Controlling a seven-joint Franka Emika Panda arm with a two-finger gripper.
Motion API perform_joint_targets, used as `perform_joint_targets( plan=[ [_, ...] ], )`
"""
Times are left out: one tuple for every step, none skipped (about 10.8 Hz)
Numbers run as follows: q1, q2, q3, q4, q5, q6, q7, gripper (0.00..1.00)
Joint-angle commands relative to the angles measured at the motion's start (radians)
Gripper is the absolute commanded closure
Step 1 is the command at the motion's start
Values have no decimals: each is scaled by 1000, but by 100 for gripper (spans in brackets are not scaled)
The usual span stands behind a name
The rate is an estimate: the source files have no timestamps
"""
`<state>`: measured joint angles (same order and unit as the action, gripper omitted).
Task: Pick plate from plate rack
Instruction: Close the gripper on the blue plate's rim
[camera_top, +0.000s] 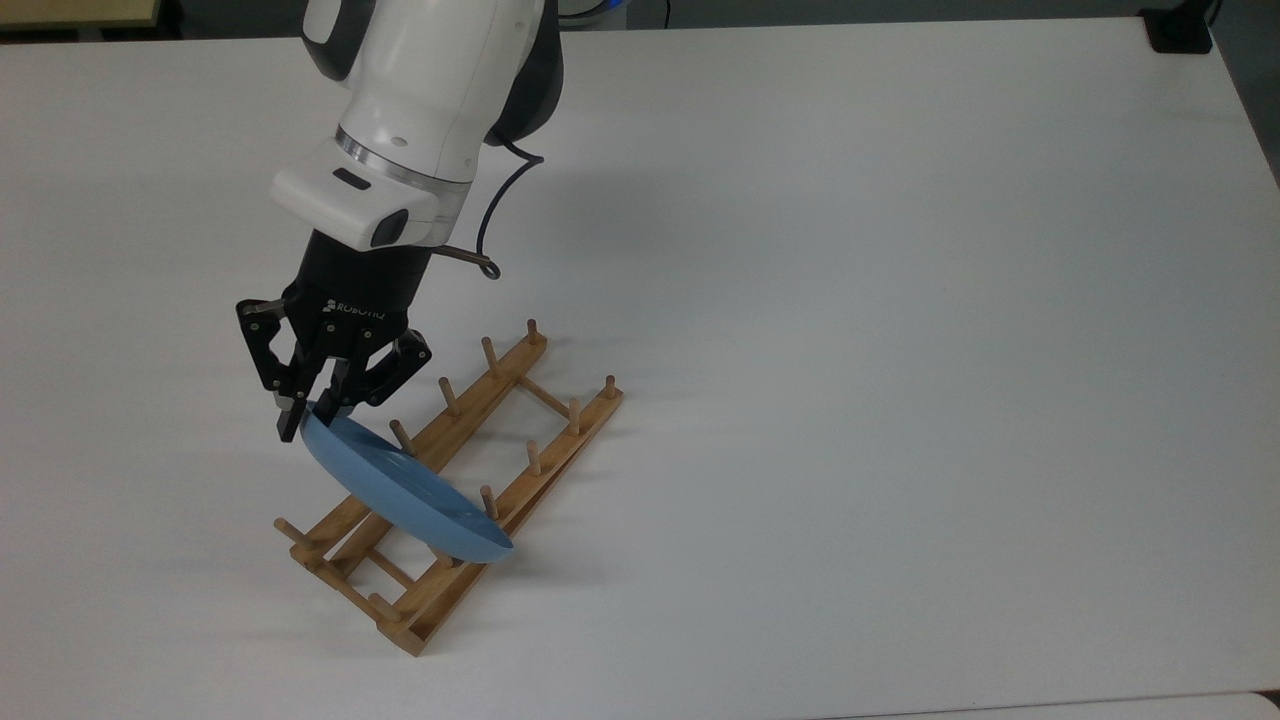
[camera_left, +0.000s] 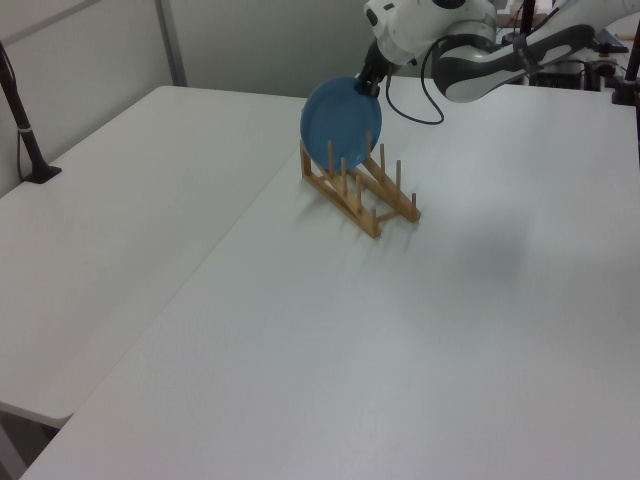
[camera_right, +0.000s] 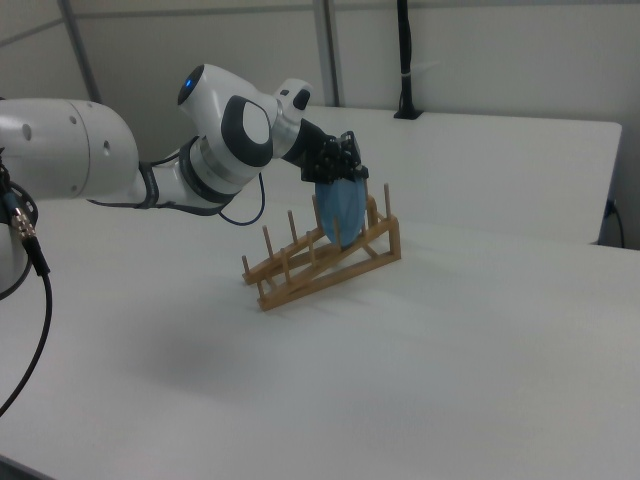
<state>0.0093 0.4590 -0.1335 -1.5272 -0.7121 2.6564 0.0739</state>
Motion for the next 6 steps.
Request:
perform_joint_targets(
  plan=[
    [15, -2, -18, 13, -26, 19, 35, 97],
    [15, -6, -18, 13, -26, 19, 35, 98],
    [15, -13, -18, 13, -26, 20, 40, 99],
    [15, -25, -18, 13, -26, 23, 49, 99],
    [15, -35, -28, 15, -24, 36, 70, 99],
    [15, -52, -32, 15, -24, 49, 114, 100]
  ],
)
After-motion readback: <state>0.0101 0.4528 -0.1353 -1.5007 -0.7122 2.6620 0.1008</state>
